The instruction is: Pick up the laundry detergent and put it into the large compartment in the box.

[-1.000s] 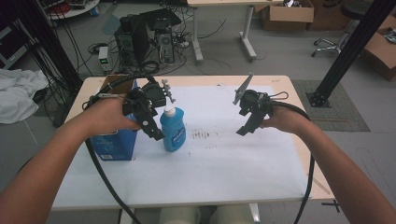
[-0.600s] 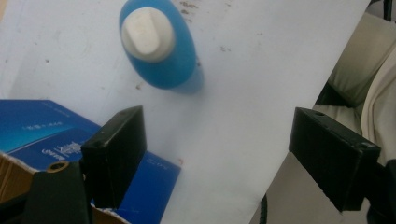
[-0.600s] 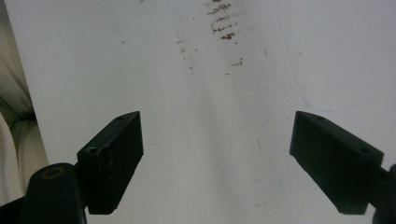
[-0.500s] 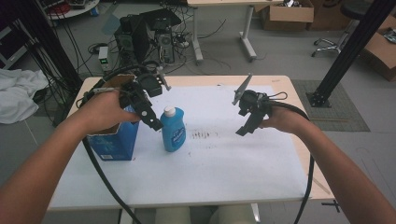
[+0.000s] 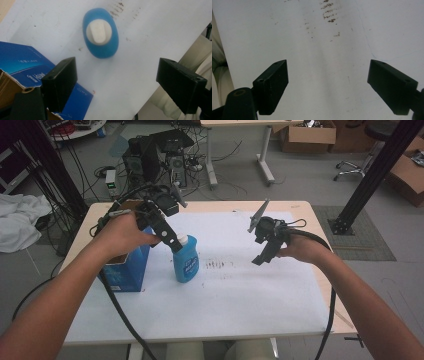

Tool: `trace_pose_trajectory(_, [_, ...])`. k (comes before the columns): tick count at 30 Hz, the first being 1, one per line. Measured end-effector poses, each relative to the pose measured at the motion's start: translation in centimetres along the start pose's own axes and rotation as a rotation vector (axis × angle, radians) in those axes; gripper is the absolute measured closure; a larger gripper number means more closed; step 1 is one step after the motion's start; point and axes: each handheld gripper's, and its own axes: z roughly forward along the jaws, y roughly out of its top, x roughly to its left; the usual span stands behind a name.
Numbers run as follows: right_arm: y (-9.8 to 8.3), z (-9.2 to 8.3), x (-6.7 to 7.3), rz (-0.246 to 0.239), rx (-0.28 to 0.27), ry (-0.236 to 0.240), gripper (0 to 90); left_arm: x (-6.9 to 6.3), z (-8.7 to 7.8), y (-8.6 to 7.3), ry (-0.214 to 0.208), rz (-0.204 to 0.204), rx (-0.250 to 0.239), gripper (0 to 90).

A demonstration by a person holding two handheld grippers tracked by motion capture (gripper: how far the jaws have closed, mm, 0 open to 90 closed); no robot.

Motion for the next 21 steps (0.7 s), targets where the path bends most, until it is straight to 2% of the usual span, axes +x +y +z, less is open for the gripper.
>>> trace_pose_trajectory(8, [0.0,0.1,0.0,-0.002,-0.004,0.000,16.7,0.5,0.4,0.9,-0.003,-0.062,0.009,17.2])
trace_pose_trajectory(16, [0.0,0.1,-0.1,-0.001,-0.006,0.000,16.7,0.8,1.2,1.7,0.016,-0.117,0.030,17.7])
trace_pose_trajectory(21, [0.0,0.1,-0.1,-0.002,-0.007,0.002,16.7,1.0,1.5,2.1,0.026,-0.126,0.034,17.8])
